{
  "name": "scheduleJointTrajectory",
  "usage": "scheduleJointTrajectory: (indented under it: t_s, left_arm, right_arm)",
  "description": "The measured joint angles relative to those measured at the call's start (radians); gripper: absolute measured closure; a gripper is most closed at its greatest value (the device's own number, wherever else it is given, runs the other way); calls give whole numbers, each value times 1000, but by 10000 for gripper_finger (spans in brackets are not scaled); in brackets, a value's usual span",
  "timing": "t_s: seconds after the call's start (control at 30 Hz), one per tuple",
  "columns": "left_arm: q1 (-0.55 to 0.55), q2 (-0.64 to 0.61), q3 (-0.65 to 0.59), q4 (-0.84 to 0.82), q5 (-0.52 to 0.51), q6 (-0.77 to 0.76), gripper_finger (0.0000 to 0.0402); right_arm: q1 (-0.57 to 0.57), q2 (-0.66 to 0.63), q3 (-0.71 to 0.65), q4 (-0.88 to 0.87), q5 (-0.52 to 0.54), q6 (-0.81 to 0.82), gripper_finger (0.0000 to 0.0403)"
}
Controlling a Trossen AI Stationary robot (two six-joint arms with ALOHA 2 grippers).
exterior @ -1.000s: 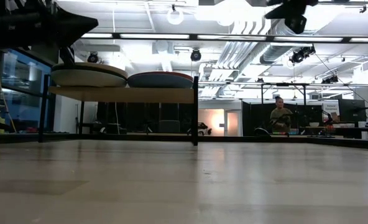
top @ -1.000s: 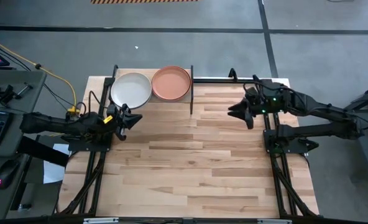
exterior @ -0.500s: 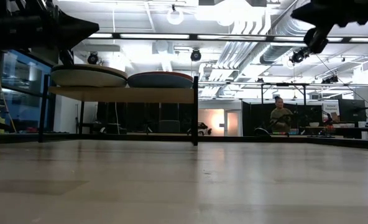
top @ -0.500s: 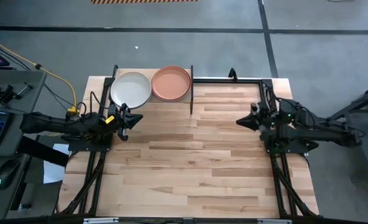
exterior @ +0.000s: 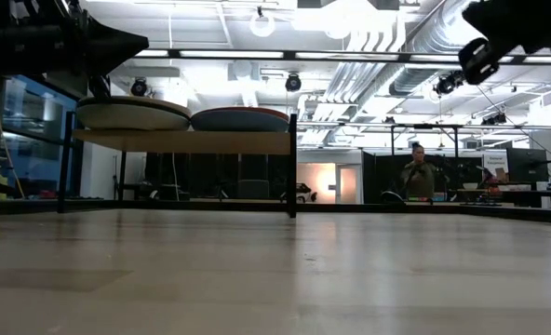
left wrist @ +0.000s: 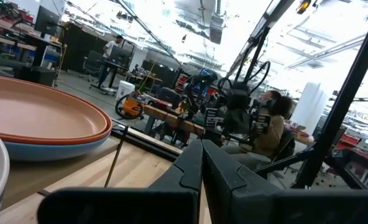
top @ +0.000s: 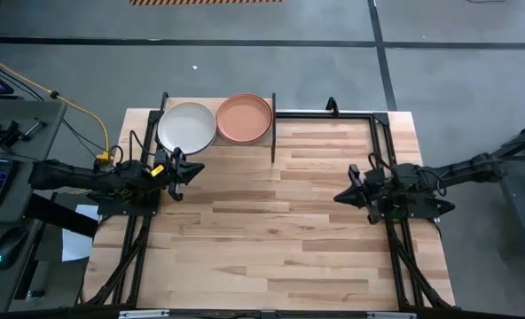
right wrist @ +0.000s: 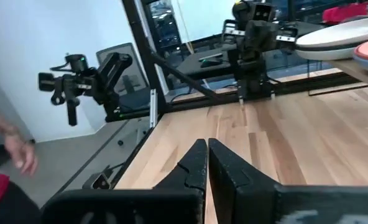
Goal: Place and stack plates onto a shelf
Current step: Return to Home Position
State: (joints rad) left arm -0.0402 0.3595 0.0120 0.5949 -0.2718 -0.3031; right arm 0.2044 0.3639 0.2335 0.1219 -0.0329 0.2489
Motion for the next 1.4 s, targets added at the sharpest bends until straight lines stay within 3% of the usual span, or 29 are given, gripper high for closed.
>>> scheduleJointTrajectory:
  t_s: [0.37, 0.67, 0.97, 1.4]
  left_arm:
    - [0, 0, 0, 0, 0, 0, 401]
    - [0, 2, 1, -14, 0, 0, 401]
    - [0, 2, 1, -28, 0, 0, 401]
    - [0, 2, 1, -31, 0, 0, 401]
  right_arm:
    - [-27, -363, -103, -96, 17, 30, 403]
    - [-53, -363, -108, -153, 30, -95, 403]
    - [-80, -363, -223, -88, -26, -66, 403]
    - [-86, -359, -223, -97, -48, -179, 403]
